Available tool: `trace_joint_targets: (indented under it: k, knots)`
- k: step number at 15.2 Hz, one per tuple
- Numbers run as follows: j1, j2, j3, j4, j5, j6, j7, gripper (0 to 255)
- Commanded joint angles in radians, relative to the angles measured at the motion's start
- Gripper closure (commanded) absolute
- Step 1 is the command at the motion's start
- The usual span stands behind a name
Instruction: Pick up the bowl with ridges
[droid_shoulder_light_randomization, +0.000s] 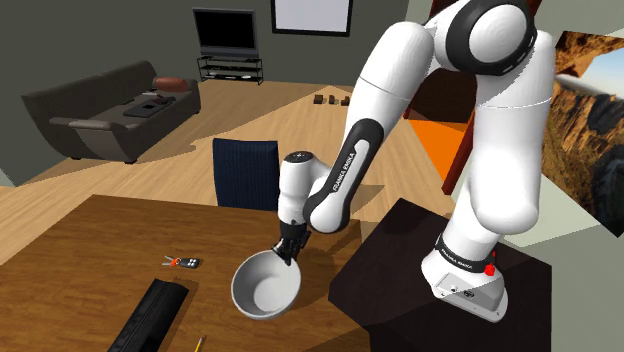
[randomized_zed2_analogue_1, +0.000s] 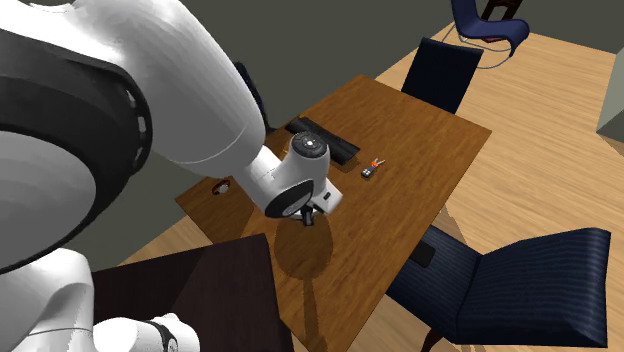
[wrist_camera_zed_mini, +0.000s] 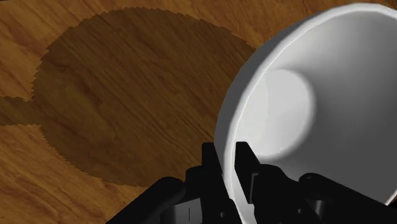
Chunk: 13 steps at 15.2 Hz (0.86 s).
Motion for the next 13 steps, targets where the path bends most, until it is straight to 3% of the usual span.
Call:
trace_joint_targets:
  k: [1,13]
  knots:
    - [-0.01,-0.032,0.015,-0.006,0.015,-0.026,-0.006,255]
    - [-0.044,-0.192,0.063,-0.014,0.103,-0.173,-0.055,255]
